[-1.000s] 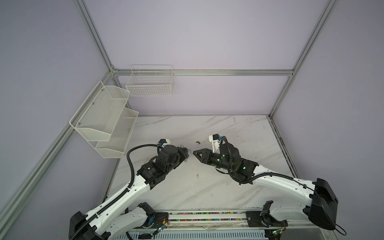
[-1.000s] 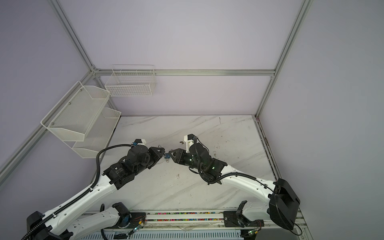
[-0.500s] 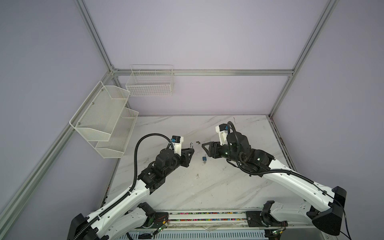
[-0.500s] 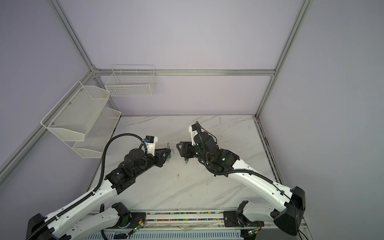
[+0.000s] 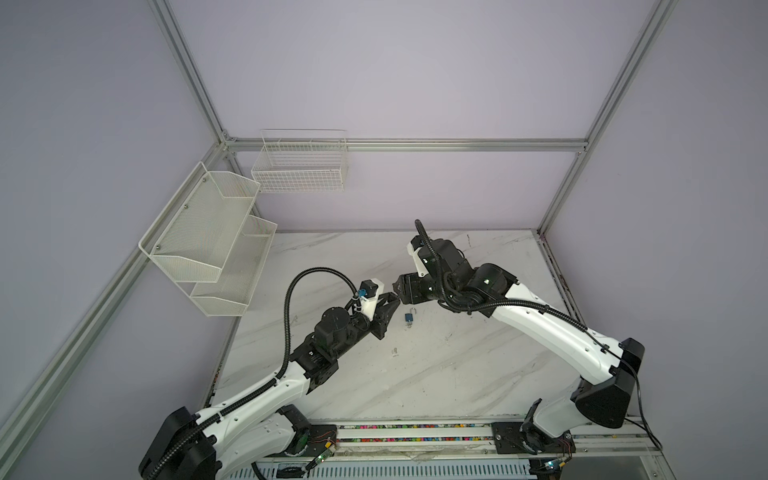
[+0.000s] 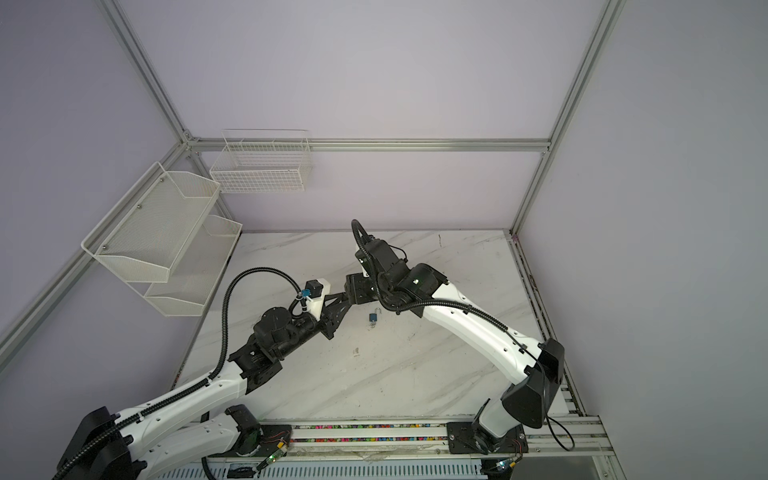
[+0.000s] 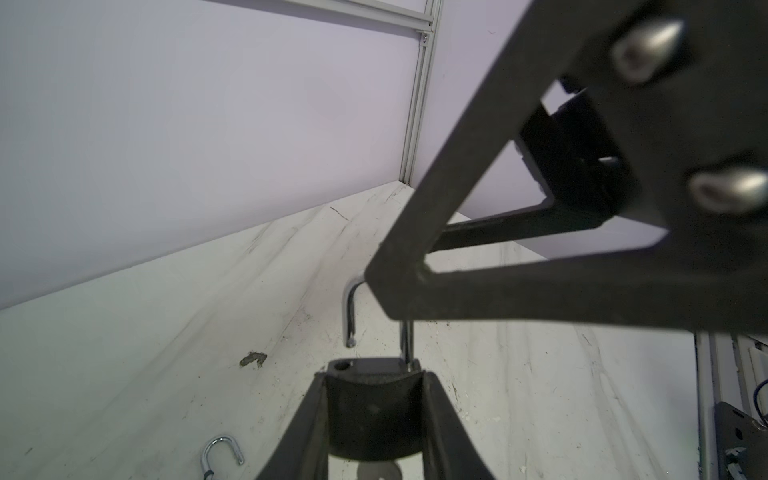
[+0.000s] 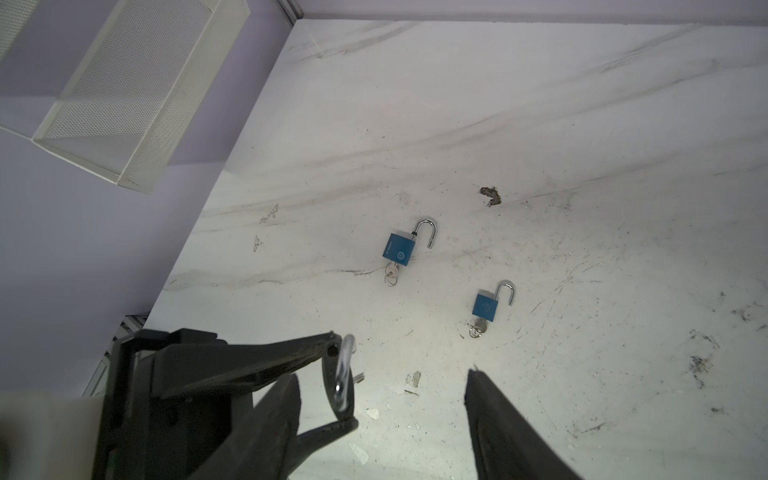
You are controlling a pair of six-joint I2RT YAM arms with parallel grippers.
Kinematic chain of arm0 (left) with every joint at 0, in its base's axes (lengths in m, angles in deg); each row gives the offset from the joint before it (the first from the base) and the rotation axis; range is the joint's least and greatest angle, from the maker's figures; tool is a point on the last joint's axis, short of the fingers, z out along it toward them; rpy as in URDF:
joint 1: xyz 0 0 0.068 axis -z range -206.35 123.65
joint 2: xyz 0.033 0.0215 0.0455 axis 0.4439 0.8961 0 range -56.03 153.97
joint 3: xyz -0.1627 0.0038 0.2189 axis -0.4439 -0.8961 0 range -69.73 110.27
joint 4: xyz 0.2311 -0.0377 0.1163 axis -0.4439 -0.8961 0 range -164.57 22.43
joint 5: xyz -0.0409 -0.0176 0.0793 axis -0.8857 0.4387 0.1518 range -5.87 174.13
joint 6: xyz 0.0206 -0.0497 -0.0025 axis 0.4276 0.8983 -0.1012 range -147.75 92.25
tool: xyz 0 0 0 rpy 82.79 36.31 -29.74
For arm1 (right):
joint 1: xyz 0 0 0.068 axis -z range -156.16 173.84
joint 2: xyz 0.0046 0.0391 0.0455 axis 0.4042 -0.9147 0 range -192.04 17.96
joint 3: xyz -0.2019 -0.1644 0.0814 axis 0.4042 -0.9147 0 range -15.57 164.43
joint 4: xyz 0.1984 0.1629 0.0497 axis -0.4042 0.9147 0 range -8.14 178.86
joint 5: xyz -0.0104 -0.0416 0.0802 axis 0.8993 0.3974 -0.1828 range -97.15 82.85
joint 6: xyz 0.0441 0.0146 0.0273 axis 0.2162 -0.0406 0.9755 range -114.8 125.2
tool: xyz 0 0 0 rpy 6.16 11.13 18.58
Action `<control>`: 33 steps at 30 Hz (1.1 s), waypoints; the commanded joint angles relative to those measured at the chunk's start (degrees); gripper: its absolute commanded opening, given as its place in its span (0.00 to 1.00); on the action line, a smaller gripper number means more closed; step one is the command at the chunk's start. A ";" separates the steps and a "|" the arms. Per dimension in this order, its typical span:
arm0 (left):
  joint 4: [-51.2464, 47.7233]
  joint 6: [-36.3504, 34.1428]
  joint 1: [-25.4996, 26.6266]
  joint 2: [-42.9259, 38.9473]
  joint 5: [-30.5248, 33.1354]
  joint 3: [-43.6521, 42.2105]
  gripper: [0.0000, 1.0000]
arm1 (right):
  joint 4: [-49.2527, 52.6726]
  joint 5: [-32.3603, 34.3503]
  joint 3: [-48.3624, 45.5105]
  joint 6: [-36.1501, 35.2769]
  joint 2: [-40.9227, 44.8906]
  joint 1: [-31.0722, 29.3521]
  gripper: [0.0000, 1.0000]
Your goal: Unlock with the key
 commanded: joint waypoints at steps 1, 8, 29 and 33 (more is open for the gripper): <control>6.88 -2.67 0.37 0.37 -0.09 -1.97 0.00 | 4.87 3.93 4.57 -0.15 -1.65 0.03 0.67; 7.21 -2.75 0.80 0.76 0.50 -2.15 0.00 | 9.66 7.32 9.96 -0.58 -6.41 0.10 0.69; 9.82 -6.18 0.97 1.78 0.60 -3.16 0.00 | 14.12 -2.83 9.86 -6.59 -7.49 6.53 0.70; 10.92 -6.10 0.97 2.79 0.33 -2.61 0.00 | 13.05 -3.86 7.26 -8.19 -4.90 6.62 0.70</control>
